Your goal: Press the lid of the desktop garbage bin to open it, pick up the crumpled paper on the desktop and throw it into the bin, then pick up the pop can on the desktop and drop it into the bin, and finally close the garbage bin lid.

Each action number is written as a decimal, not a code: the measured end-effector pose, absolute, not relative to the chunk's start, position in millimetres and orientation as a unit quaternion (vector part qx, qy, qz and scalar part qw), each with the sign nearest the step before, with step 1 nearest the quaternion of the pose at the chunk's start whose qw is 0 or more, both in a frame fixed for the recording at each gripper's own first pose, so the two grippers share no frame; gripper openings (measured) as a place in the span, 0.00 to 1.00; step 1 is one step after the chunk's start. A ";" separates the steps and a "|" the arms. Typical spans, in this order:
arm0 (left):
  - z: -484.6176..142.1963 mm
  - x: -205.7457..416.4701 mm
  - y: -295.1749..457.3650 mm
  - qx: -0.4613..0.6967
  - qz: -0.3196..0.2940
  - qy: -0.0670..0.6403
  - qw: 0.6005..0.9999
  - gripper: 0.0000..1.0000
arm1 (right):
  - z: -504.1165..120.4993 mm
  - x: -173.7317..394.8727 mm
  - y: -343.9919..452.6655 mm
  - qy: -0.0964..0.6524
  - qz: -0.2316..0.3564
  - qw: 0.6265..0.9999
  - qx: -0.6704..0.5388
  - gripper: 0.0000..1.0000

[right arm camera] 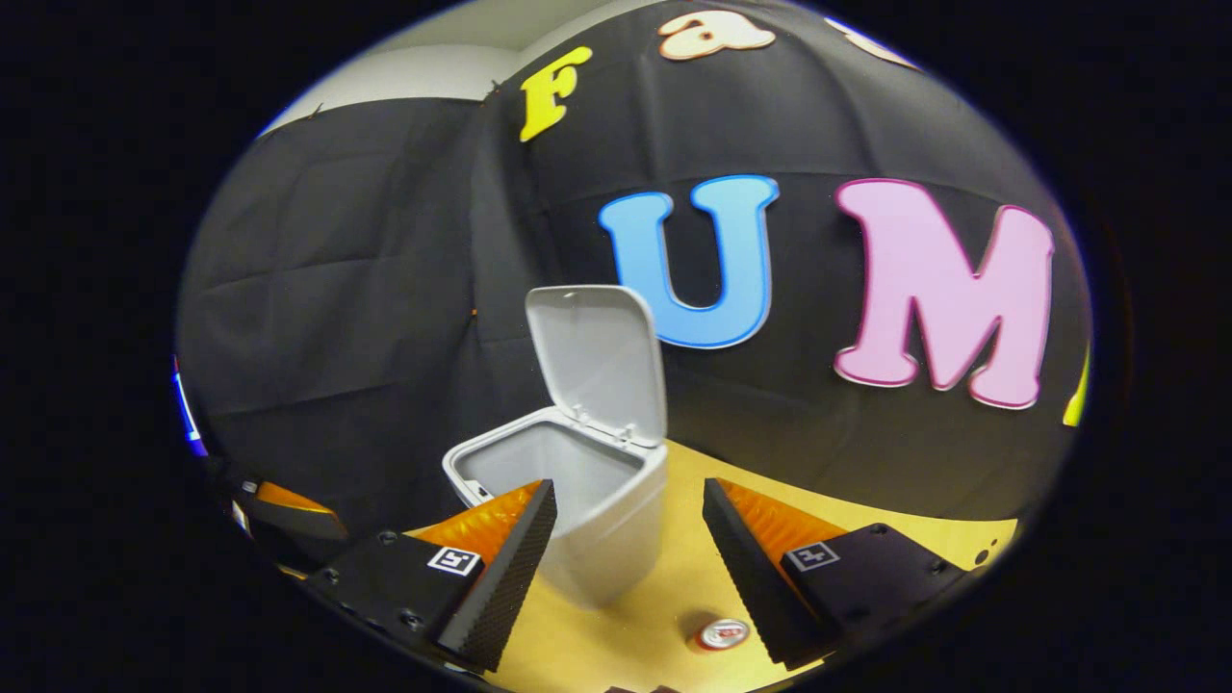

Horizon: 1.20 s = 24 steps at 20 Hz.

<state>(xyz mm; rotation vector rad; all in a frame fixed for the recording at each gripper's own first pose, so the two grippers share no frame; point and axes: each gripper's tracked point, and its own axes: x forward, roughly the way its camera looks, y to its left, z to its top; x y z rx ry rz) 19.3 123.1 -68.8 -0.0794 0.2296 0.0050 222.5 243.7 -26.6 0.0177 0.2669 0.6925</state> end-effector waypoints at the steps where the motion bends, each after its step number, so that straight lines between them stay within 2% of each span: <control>1: -75.2 30.1 111.3 -0.042 -0.015 0.118 0.992 0.95 | -22.9 220.6 226.1 0.129 0.324 0.937 0.013 0.98; 11: -195.7 126.8 18.4 0.002 -0.152 0.173 0.973 0.95 | -44.5 188.9 29.2 0.173 0.143 0.974 0.010 0.96; 17: -252.6 172.0 6.5 -0.001 -0.150 0.216 0.965 0.95 | -67.2 164.3 -35.6 0.206 0.069 0.976 0.030 0.96; 24: -307.5 225.8 10.7 0.025 -0.127 0.255 0.958 0.95 | -85.7 156.9 -61.1 0.231 0.035 0.971 0.048 0.95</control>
